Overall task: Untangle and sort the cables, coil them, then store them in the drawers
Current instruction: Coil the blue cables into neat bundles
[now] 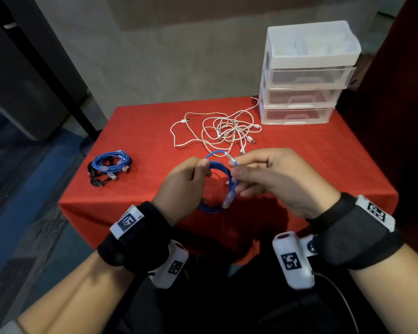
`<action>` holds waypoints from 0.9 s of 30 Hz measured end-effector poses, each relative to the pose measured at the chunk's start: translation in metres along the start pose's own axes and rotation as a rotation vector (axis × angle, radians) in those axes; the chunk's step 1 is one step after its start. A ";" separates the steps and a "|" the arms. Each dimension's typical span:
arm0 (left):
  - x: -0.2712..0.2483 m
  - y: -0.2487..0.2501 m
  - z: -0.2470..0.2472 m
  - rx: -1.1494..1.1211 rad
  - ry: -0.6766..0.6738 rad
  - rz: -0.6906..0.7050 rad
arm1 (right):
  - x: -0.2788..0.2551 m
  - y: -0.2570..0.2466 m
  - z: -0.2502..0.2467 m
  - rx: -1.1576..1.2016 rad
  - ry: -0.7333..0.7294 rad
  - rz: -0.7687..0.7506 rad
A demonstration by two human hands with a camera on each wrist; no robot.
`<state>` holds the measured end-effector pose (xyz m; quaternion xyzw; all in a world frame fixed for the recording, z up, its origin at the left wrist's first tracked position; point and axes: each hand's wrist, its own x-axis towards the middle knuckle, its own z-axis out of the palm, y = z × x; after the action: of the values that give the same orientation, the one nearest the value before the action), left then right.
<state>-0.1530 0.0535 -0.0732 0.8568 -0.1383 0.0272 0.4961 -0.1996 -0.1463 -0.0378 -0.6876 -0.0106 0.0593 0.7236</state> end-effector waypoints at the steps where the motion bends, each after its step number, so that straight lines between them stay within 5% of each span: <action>1: 0.001 0.000 0.003 -0.004 0.015 -0.022 | -0.001 0.001 0.006 0.026 0.017 0.000; 4: 0.000 0.007 0.010 -0.135 -0.009 -0.111 | 0.001 0.007 0.017 -0.034 0.097 -0.086; 8: -0.002 0.030 0.009 -0.463 -0.019 -0.218 | 0.007 0.018 0.021 -0.539 0.342 -0.400; 11: -0.004 0.047 0.001 -0.612 -0.126 -0.273 | 0.002 0.015 0.024 -0.455 0.367 -0.451; 16: -0.004 0.048 -0.006 -0.704 -0.123 -0.279 | 0.001 0.005 0.021 -0.017 0.090 -0.190; 20: 0.000 0.044 -0.016 -0.778 -0.078 -0.263 | -0.004 0.005 0.012 -0.095 -0.099 -0.141; 27: 0.004 0.042 -0.018 -0.813 0.011 -0.245 | -0.003 0.010 0.002 0.043 -0.185 -0.087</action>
<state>-0.1590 0.0487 -0.0282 0.6013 -0.0324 -0.0843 0.7939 -0.2038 -0.1443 -0.0479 -0.6625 -0.1058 0.0914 0.7359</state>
